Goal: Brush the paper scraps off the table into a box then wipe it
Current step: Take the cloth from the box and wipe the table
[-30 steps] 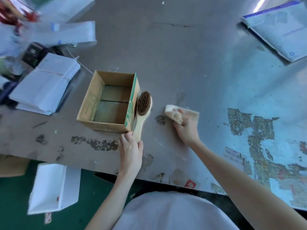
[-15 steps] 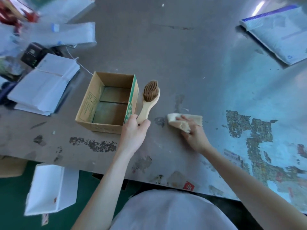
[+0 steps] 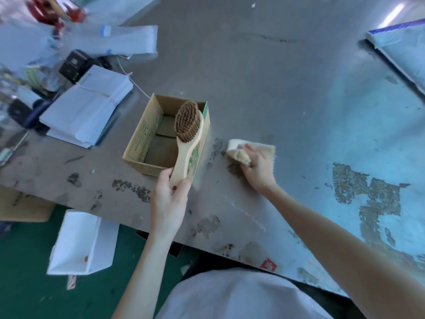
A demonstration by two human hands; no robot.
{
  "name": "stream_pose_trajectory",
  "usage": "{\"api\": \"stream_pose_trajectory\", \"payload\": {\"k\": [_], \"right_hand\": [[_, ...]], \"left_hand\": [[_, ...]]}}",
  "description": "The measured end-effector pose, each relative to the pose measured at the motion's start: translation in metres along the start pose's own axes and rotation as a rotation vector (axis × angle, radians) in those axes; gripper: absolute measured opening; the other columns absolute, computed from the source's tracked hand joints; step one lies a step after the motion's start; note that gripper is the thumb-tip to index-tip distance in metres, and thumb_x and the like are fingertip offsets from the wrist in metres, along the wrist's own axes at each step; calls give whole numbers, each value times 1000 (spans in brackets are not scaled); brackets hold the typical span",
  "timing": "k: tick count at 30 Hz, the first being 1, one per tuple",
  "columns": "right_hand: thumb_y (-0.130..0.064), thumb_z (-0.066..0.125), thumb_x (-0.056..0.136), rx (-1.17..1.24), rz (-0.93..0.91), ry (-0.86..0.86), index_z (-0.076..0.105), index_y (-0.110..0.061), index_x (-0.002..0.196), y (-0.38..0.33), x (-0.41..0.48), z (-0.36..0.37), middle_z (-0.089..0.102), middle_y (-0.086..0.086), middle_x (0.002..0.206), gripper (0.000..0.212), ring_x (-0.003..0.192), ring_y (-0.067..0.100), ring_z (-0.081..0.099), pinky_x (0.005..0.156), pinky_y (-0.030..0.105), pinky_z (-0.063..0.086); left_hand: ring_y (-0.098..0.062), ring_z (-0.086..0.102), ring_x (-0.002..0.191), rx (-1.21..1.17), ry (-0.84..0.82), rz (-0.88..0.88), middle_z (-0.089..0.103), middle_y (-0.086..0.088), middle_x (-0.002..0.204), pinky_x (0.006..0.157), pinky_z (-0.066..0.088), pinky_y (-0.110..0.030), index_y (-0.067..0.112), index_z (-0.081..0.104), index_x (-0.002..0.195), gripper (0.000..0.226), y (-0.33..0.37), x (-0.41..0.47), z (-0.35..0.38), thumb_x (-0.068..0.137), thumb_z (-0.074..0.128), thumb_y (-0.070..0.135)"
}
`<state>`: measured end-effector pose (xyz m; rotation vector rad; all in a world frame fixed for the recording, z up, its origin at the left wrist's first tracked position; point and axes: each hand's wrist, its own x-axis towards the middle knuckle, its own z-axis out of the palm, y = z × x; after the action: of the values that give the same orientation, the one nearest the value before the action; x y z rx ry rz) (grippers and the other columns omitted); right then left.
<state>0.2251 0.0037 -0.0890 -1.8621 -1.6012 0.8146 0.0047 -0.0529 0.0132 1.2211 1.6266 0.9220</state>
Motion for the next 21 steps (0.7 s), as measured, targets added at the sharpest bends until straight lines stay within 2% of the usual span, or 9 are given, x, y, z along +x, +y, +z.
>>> {"api": "stream_pose_trajectory", "payload": {"k": [2, 4, 8, 12, 15, 17, 21], "right_hand": [[-16, 50, 80, -7, -135, -148, 58, -9, 128, -5, -24, 14, 53, 12, 139, 49, 135, 27, 41, 115, 32, 22], [-15, 51, 83, -25, -278, -251, 62, -10, 125, -6, -49, 25, 55, 9, 137, 44, 136, 22, 41, 117, 35, 21], [-11, 60, 85, -49, -501, -318, 65, -10, 119, 4, -79, 24, 60, 5, 133, 35, 134, 20, 44, 114, 39, 26], [-12, 59, 85, -51, -447, -298, 64, -7, 119, 24, -74, 3, 59, 7, 133, 35, 132, 22, 45, 113, 40, 29], [-24, 49, 87, -18, -290, -167, 63, -6, 122, 33, -68, -22, 57, 0, 132, 41, 131, 18, 44, 114, 22, 21], [-19, 49, 84, 29, -192, -54, 63, -6, 123, 37, -67, -37, 52, -8, 127, 43, 128, 16, 42, 110, 14, 18], [-8, 53, 82, 88, -75, 42, 61, -4, 124, 41, -79, -45, 47, -10, 126, 43, 128, 15, 41, 110, 26, 23]], "left_hand": [[-4, 43, 48, -23, 30, -13, 50, 11, 58, 47, 34, -19, 18, 59, 108, 22, -3, -2, -2, 87, 56, 22], [-6, 42, 48, -33, 51, -24, 48, 11, 55, 47, 33, -22, 18, 59, 107, 26, -6, -3, -4, 83, 55, 27], [-8, 43, 51, -30, 57, -32, 50, 13, 55, 50, 35, -25, 20, 58, 110, 34, -10, -6, -3, 79, 53, 33], [-9, 43, 52, -26, 51, -39, 49, 10, 57, 50, 36, -28, 22, 58, 110, 33, -12, -11, 2, 79, 53, 33], [-10, 42, 53, -32, 51, -45, 48, 6, 61, 51, 35, -28, 21, 58, 110, 33, -12, -18, 3, 79, 53, 32], [-11, 42, 54, -7, 66, -43, 48, 4, 63, 51, 36, -28, 21, 57, 110, 28, -14, -23, 2, 84, 55, 29], [-13, 40, 54, 3, 116, -41, 47, 0, 63, 49, 33, -28, 19, 57, 105, 15, -19, -38, -3, 90, 54, 21]]}}
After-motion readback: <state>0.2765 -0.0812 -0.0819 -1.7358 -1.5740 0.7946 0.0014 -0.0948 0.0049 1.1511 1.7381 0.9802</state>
